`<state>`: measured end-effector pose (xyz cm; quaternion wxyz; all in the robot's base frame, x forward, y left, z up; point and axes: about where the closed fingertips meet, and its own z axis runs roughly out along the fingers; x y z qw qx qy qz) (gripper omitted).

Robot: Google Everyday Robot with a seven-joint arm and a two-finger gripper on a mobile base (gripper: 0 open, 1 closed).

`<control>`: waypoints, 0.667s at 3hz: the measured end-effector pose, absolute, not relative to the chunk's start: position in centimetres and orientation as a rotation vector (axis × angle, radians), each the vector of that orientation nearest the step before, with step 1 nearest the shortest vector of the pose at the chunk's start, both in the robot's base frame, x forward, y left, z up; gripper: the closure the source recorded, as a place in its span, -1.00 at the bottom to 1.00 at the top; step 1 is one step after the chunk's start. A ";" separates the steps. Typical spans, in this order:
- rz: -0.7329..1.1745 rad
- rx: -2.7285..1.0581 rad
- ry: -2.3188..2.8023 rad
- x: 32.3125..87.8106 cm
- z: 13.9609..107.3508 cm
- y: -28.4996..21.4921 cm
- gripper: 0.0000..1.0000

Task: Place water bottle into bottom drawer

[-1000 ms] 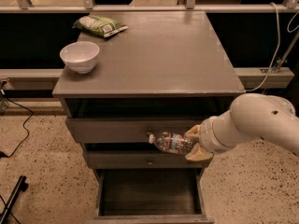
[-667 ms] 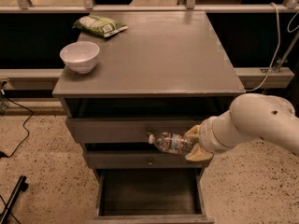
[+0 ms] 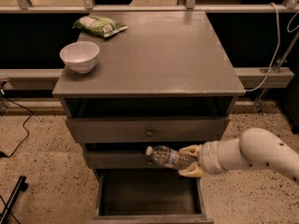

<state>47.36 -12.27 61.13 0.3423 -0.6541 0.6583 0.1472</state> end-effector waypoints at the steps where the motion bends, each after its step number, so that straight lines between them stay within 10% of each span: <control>1: 0.547 -1.716 1.522 45.3 53.8 -10.6 1.00; 2: 0.638 -1.748 1.456 43.9 48.9 -9.6 1.00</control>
Offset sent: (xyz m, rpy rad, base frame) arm -0.0488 0.0336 -0.1776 0.2379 0.0438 0.2970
